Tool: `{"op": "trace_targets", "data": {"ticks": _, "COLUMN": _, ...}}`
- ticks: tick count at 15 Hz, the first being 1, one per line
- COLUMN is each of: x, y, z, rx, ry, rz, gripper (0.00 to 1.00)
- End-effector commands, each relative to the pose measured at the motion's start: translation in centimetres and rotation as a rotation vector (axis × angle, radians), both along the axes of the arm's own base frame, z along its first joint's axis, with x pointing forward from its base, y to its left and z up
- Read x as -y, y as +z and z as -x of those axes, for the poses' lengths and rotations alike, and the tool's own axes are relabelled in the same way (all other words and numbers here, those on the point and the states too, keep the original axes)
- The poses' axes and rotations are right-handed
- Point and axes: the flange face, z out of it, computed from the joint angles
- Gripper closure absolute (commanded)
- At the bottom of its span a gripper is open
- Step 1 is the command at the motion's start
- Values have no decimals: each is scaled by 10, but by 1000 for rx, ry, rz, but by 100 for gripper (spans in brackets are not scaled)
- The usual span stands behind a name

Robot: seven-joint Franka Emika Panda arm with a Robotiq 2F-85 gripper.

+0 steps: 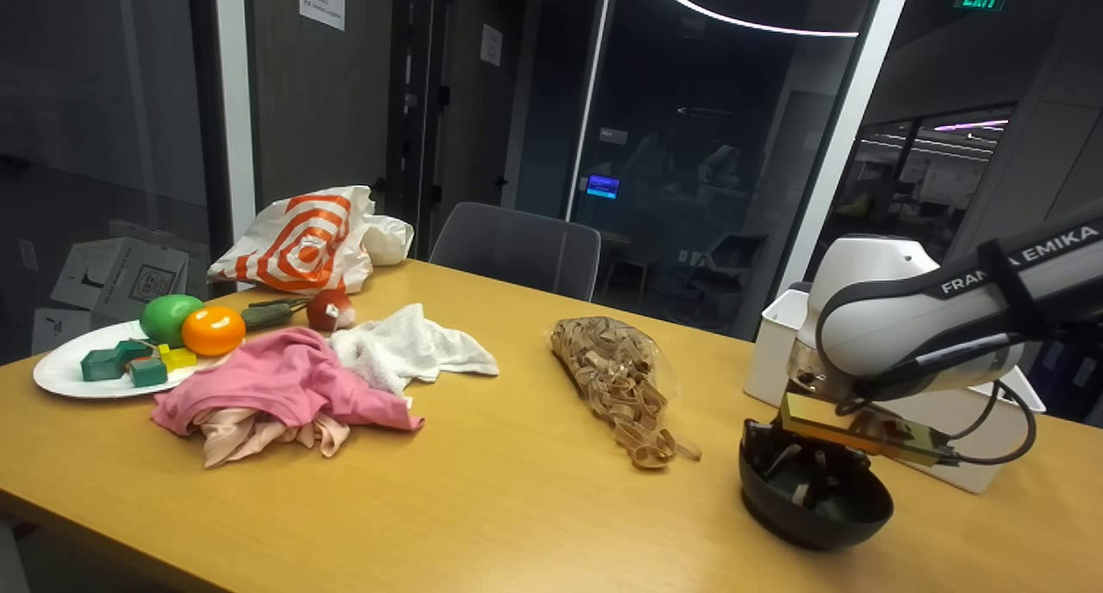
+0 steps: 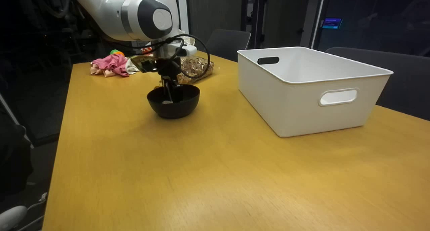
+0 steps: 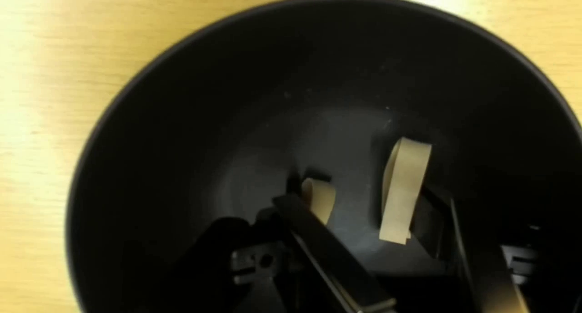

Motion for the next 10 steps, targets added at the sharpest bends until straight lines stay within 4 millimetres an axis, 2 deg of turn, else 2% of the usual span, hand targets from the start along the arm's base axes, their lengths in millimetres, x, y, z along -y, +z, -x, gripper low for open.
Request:
{"op": "trace_targets", "data": {"ticks": 1, "x": 1, "y": 5, "z": 3, "rx": 28, "ry": 16, "rz": -6, "gripper": 73}}
{"op": "trace_targets", "data": {"ticks": 3, "x": 1, "y": 9, "z": 4, "rx": 36, "ry": 16, "rz": -9, "gripper": 85}}
{"op": "trace_targets", "data": {"ticks": 6, "x": 1, "y": 12, "z": 4, "rx": 42, "ry": 25, "rz": -12, "gripper": 88}}
{"op": "trace_targets", "data": {"ticks": 7, "x": 1, "y": 12, "z": 4, "rx": 41, "ry": 29, "rz": -10, "gripper": 84}}
{"op": "trace_targets", "data": {"ticks": 10, "x": 1, "y": 14, "z": 4, "rx": 41, "ry": 38, "rz": -4, "gripper": 83}}
